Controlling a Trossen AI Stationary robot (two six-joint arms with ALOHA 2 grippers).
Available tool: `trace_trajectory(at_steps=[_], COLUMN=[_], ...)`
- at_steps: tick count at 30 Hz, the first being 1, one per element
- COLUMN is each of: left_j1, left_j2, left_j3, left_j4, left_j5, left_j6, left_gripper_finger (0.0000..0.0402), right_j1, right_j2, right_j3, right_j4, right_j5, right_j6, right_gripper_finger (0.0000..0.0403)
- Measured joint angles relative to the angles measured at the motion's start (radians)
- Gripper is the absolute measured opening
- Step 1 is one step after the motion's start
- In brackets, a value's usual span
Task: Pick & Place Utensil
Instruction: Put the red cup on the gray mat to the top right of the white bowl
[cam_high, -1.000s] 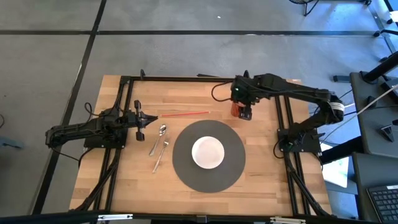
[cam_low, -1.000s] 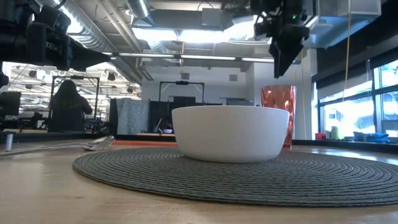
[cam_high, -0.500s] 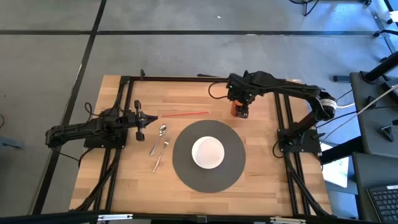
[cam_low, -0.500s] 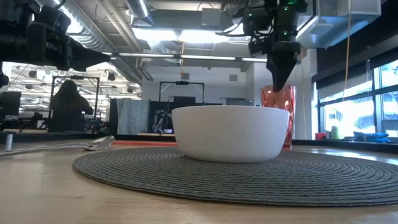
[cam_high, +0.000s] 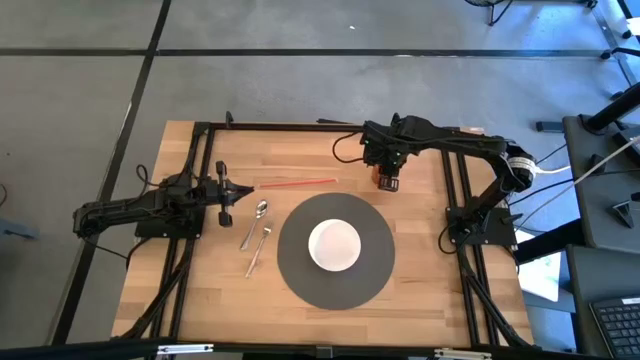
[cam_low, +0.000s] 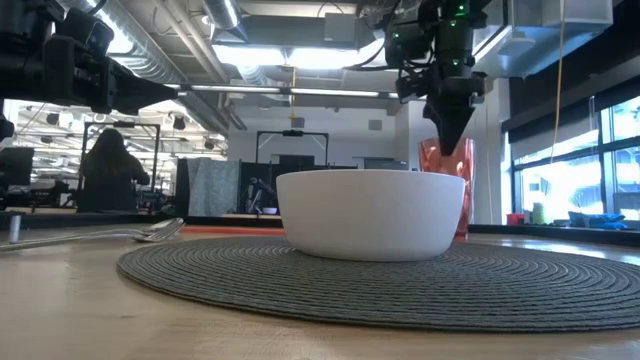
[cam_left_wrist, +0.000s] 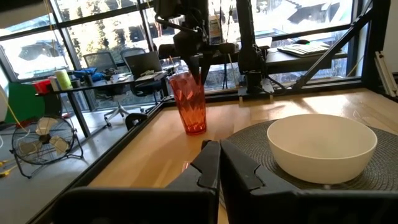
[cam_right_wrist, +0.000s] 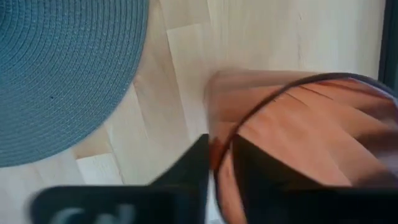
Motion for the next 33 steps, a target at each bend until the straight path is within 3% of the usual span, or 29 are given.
trace_trajectory(at_steps=[3,8,12,18,33], left_j1=[0.0,0.0,0.0,0.0,0.0], left_j2=[0.0,0.0,0.0,0.0,0.0], left_j3=[0.0,0.0,0.0,0.0,0.0], left_j4=[0.0,0.0,0.0,0.0,0.0], left_j5=[0.0,0.0,0.0,0.0,-0.001], left_j6=[0.0,0.0,-0.003,-0.008,-0.014], left_gripper_finger=[0.0001,0.0003,0.0001,0.0004,0.0001], right_j1=[0.003,0.029,0.081,0.228,0.554], right_j2=[0.0,0.002,0.0,-0.024,-0.091], right_j3=[-0.001,0.021,0.089,0.175,0.147], right_j4=[0.001,-0.036,-0.106,-0.147,-0.185], right_j5=[0.0,0.0,0.002,0.018,-0.009], right_j6=[-0.022,-0.015,0.018,0.094,0.29], right_gripper_finger=[0.0014,0.0025,0.001,0.0016,0.001])
